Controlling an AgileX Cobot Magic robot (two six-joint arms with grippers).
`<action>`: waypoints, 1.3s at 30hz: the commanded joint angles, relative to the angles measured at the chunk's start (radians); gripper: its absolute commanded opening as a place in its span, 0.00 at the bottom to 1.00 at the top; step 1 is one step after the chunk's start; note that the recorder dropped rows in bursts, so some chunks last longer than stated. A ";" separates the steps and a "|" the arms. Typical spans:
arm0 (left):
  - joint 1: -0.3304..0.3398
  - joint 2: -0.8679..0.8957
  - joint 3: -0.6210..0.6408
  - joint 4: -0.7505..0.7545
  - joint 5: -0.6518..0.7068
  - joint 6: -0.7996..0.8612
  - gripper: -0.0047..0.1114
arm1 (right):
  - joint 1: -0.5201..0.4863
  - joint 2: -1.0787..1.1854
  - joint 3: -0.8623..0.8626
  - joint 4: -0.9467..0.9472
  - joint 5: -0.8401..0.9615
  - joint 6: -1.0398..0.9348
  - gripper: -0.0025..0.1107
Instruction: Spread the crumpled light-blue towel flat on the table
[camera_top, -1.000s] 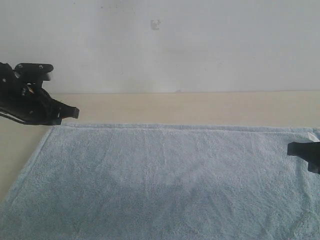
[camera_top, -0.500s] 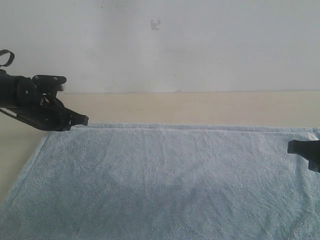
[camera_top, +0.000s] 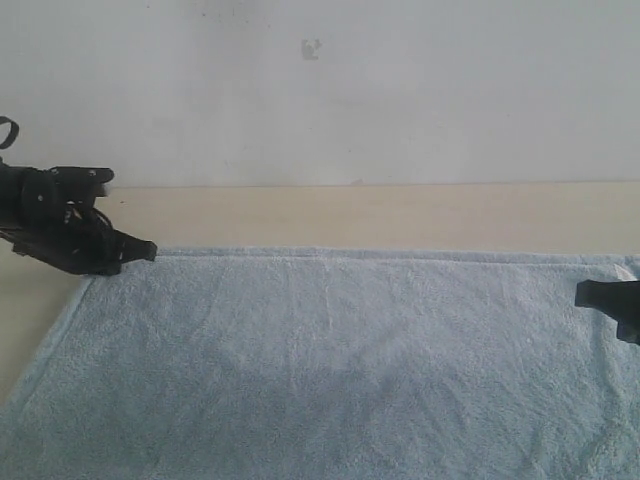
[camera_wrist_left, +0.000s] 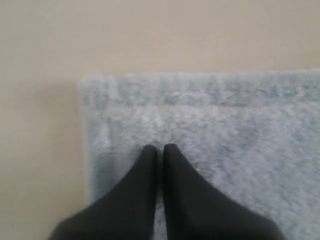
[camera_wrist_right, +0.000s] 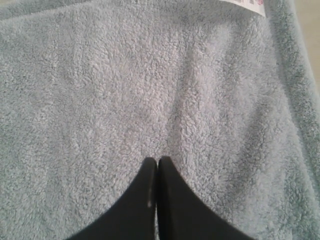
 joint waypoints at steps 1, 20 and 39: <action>0.071 0.001 -0.004 0.016 0.019 -0.020 0.08 | 0.034 -0.010 0.004 -0.004 -0.007 -0.046 0.02; 0.176 -0.027 -0.004 0.050 0.052 0.000 0.08 | -0.030 0.377 -0.603 -0.128 0.288 -0.128 0.02; 0.141 -0.028 -0.004 0.061 0.028 0.021 0.08 | -0.031 0.779 -1.053 -0.524 0.442 0.135 0.02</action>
